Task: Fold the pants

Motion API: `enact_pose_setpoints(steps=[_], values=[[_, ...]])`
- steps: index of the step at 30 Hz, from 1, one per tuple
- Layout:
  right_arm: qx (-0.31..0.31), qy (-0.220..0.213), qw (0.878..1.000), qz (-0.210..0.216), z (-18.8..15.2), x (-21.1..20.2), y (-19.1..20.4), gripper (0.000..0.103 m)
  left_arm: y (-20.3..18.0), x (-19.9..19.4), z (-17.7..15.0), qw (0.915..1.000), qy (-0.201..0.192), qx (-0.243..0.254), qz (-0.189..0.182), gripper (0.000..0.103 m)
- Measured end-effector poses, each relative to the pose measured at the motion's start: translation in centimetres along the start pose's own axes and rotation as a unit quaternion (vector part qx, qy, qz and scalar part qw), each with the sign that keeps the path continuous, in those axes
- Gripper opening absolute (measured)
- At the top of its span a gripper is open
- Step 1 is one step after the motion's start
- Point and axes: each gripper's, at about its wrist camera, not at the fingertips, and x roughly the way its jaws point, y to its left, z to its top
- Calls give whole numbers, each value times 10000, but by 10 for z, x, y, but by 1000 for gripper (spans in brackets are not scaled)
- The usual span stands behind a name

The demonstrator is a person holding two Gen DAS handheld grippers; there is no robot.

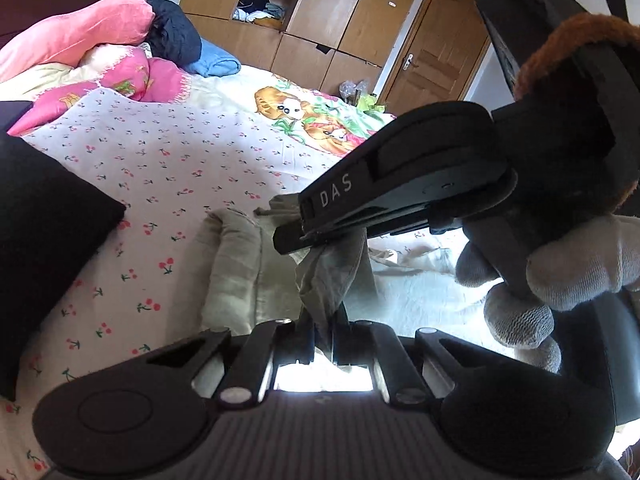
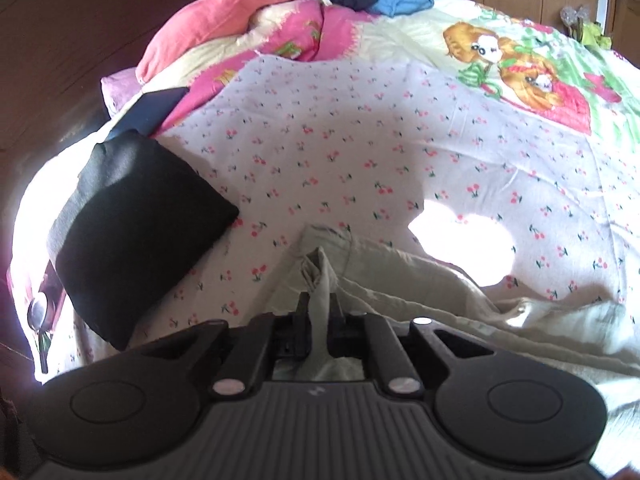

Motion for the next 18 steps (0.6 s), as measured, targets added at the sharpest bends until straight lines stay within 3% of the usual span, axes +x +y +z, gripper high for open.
enact_pose_setpoints(steps=[3, 4, 5, 8, 11, 14, 16, 18], values=[[-26, 81, 9999, -79, -2, 28, 4, 26, 17, 20, -3, 9972, 687, -232, 201, 25], [-2, 236, 9997, -62, -5, 41, 5, 38, 22, 21, -7, 9959, 790, -345, 260, 25], [95, 354, 9993, -28, -8, 48, 6, 42, 24, 16, -12, 9956, 796, -386, 296, 26], [273, -11, 9993, 252, -13, 35, 6, 40, 23, -7, -15, 9968, 526, -308, 522, 34], [303, -618, 9976, 108, -19, 3, -3, 41, 11, -26, -11, 9940, 124, 102, 1085, 34], [382, -841, 9957, 100, -34, -18, -20, 44, -1, -38, -5, 9888, -253, 485, 1388, 35], [445, -819, 9954, 214, -48, -20, -33, 44, -10, -36, 0, 9869, -486, 725, 1359, 35], [638, -613, 9961, -5, -57, -7, -46, 44, -18, -22, 0, 9900, -451, 877, 1009, 39]])
